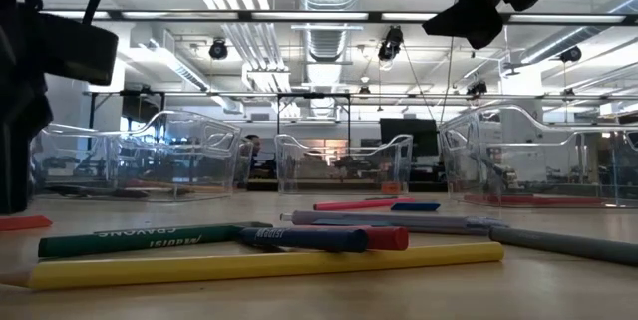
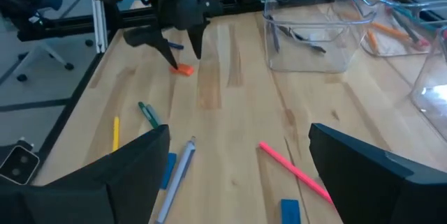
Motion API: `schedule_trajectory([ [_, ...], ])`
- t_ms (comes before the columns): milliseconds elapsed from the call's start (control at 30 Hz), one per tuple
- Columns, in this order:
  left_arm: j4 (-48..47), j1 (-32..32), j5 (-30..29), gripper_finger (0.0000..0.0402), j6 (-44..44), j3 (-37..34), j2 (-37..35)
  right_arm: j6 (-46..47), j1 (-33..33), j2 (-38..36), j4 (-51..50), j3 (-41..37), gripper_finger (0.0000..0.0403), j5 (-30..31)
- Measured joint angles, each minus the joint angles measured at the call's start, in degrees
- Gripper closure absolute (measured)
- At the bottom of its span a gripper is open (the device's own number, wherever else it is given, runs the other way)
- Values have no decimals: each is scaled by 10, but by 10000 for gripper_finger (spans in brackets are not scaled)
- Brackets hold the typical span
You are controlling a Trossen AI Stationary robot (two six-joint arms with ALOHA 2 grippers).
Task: Sort crayons/erasers/pens/pencils in bins
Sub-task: Put the orange eraser into the top right transparent bin
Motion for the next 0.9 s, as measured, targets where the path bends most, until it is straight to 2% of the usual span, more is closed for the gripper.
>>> schedule_trajectory([
  [433, 27, 0, 3, 162, -16, 10, 59, -5, 0, 0, -5, 0, 74, 0],
  [533, 22, 0, 10, 176, -15, 23, 83, -5, 0, 0, -14, 0, 74, 4],
  [667, 21, 0, 11, 232, -15, 34, 106, -4, 0, 0, -24, 0, 74, 5],
  [833, -6, 4, 24, 359, -15, 55, 97, 5, 0, 0, -41, 0, 74, 5],
  [900, -37, 4, 19, 387, -16, 71, 77, 9, 0, 0, -47, 0, 74, 1],
])
